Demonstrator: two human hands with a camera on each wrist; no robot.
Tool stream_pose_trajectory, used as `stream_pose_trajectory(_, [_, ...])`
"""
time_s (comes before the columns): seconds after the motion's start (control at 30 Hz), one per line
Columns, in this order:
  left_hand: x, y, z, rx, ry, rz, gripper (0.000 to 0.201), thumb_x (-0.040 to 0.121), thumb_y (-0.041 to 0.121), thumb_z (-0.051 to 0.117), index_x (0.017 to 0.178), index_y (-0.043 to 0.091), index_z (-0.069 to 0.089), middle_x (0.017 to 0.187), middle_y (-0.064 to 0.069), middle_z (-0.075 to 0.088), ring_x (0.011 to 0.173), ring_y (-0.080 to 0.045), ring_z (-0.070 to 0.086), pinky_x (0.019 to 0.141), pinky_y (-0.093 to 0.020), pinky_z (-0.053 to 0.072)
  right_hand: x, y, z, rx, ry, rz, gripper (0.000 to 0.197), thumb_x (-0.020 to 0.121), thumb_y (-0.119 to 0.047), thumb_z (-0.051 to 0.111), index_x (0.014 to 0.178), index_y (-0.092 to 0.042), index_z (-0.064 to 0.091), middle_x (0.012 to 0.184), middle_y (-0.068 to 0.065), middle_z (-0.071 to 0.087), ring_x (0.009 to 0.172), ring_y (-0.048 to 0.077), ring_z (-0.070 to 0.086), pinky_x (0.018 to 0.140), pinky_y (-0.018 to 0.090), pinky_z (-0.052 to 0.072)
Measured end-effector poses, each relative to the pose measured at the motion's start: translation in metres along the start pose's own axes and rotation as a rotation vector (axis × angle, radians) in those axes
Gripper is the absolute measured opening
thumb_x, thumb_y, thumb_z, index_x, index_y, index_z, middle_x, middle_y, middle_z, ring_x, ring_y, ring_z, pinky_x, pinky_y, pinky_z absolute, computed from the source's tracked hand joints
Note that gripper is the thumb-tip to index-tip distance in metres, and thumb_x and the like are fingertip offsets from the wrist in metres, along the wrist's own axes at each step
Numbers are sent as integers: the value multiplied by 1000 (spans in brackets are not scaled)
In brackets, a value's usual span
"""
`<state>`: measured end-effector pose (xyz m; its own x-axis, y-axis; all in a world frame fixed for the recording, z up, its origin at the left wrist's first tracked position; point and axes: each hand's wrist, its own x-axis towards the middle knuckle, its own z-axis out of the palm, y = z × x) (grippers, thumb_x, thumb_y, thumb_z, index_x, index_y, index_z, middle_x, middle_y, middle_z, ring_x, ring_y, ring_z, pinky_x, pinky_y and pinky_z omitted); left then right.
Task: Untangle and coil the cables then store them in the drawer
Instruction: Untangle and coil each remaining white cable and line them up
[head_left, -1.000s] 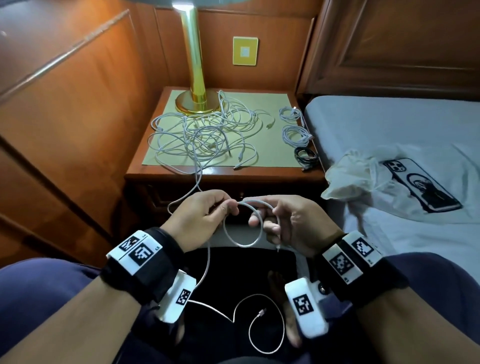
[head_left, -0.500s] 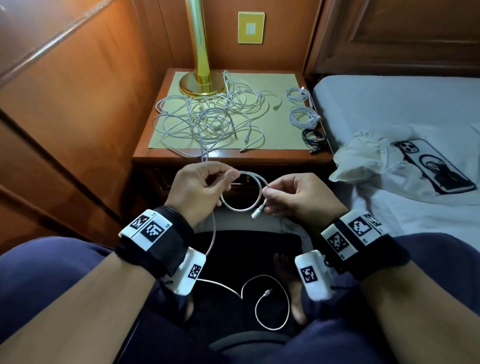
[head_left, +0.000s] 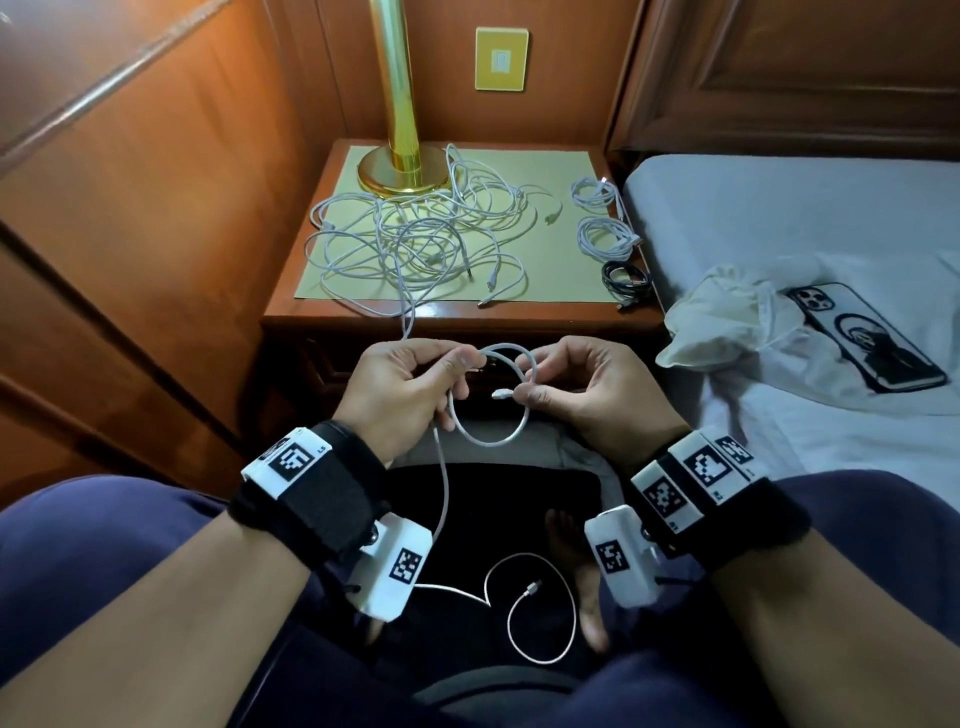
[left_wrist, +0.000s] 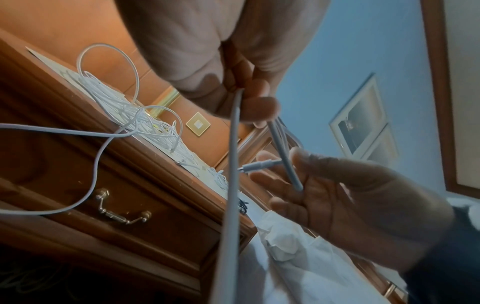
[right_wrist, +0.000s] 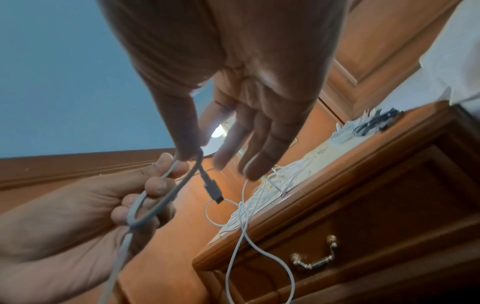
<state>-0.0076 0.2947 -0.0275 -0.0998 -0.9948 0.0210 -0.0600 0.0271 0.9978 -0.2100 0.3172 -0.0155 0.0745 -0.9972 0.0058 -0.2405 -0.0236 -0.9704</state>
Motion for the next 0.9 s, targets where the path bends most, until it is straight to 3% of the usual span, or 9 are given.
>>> stream_pose_trajectory(0.07, [-1,-2,1,-34,3,-12,17,94,17,67,92,3,77,59,-7,58,40,-16,45,44,-26,45,0,0,3,56,-33,56,20,78,-2,81,73,-8,62,95,11,76,94,30,73,83,42,57])
stream_pose_trajectory(0.13, [-1,-3,0,-55,5,-8,16,94,17,67,92,4,77,60,-8,57,41,-15,45,45,-27,44,0,-1,4,89,-51,101,23,78,-5,81,72,-10,60,89,10,76,85,34,72,76,47,54])
stream_pose_trajectory(0.23, [0,1,-1,-130,-8,11,18,93,20,67,93,5,77,62,-7,58,46,-14,46,45,-27,46,-2,-7,2,112,-37,59,28,77,-6,82,68,-11,56,84,11,72,70,13,65,66,25,51])
stream_pose_trajectory(0.3, [0,5,-2,-215,-19,10,21,89,23,67,93,4,75,63,-6,59,48,-13,46,47,-25,49,-3,-11,2,227,-31,54,30,81,6,74,68,-6,50,98,18,73,67,7,66,56,12,46])
stream_pose_trajectory(0.43, [1,8,-2,-327,-40,-22,25,87,21,65,95,-2,72,64,-6,61,50,-13,46,49,-25,49,-5,-13,6,319,-98,85,34,84,2,71,72,-12,43,98,17,76,49,9,56,38,19,36])
stream_pose_trajectory(0.57, [1,10,-3,-333,-31,-8,19,95,16,59,93,1,72,64,-5,56,49,-12,45,48,-24,47,-5,-12,5,463,-114,100,26,81,3,71,76,-8,48,87,20,72,56,18,63,52,26,53])
stream_pose_trajectory(0.7, [3,17,-8,-380,-35,-9,27,98,16,56,81,13,77,62,-3,52,49,-10,41,45,-22,43,-6,-14,-2,615,-268,155,13,83,3,64,88,-3,54,94,17,72,75,25,73,70,32,60])
stream_pose_trajectory(0.8, [0,20,-9,-381,-64,-28,24,92,23,60,80,15,78,62,-1,53,50,-7,40,44,-20,43,-8,-18,-1,537,-315,137,18,82,6,67,91,-5,56,84,14,71,62,24,69,65,34,60])
stream_pose_trajectory(0.9, [-1,21,-8,-371,-54,-10,21,89,24,62,81,14,78,62,0,53,49,-7,40,45,-20,42,-8,-19,-2,410,-308,110,21,87,10,65,102,-2,58,69,8,62,42,14,50,59,37,59])
